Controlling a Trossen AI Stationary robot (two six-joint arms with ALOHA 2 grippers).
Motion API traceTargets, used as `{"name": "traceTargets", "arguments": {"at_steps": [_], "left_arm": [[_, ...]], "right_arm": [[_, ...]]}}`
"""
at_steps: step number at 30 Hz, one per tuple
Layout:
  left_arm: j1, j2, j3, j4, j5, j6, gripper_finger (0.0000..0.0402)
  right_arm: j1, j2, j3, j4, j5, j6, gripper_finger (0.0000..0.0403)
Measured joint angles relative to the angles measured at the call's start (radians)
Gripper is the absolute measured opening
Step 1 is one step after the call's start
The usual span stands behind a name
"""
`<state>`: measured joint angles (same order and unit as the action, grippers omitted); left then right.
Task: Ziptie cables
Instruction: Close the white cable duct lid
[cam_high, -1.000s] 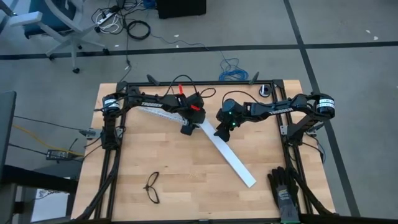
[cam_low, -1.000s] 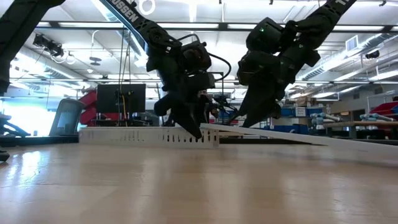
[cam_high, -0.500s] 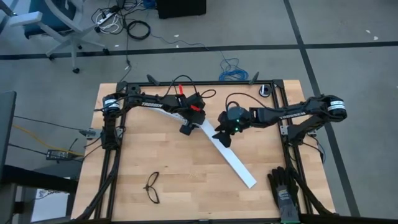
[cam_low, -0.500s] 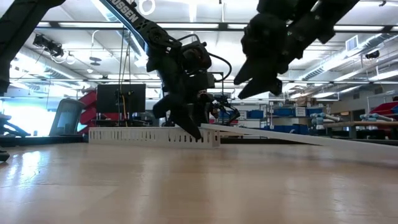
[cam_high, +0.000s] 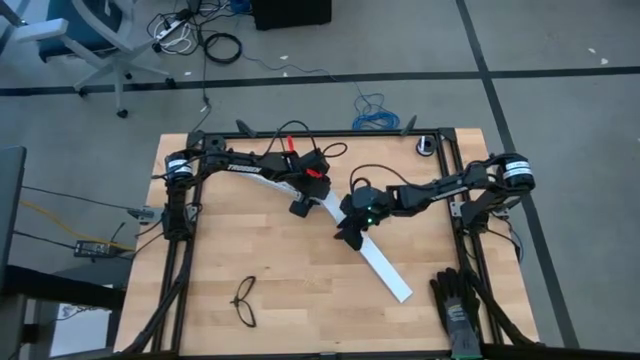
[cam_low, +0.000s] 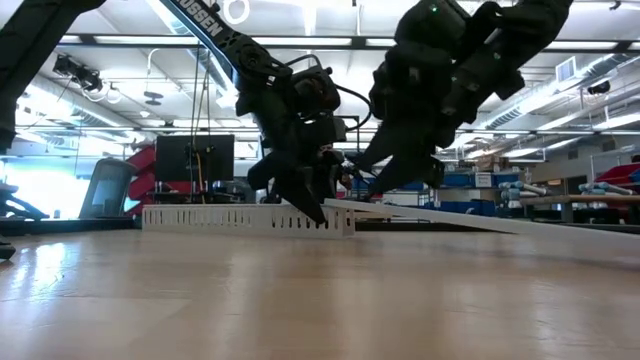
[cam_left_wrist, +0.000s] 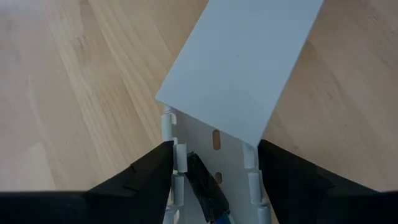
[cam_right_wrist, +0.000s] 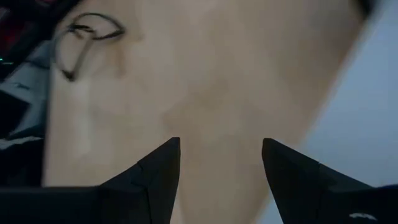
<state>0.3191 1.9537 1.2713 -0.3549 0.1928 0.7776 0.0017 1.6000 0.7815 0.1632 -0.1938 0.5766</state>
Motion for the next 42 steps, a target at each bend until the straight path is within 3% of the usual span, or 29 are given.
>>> {"name": "traceTargets", "arguments": {"at_steps": [9,17,32,42], "left_arm": [[0.0,0.0,0.0,-0.007,0.0,-0.013,0.0232],[0.0,0.0,0.0,-0.015,0.002,-0.027,0.0232],[-0.002,0.0,0.002,-0.033,0.002,-0.026,0.0232],[-0.026,0.0,0.002,-0.042,0.017,-0.026,0.0232]], "right_arm": [[0.089,0.007,0.0,-0.011,-0.032,0.07,0.0214],[0.121,0.018,0.0,-0.129,-0.038,0.111,0.0205],[0.123,0.016,0.0,-0.242,-0.181,0.124,0.0192],[0.1,0.015,0.0,-0.32,-0.204,0.051,0.0192]]}}
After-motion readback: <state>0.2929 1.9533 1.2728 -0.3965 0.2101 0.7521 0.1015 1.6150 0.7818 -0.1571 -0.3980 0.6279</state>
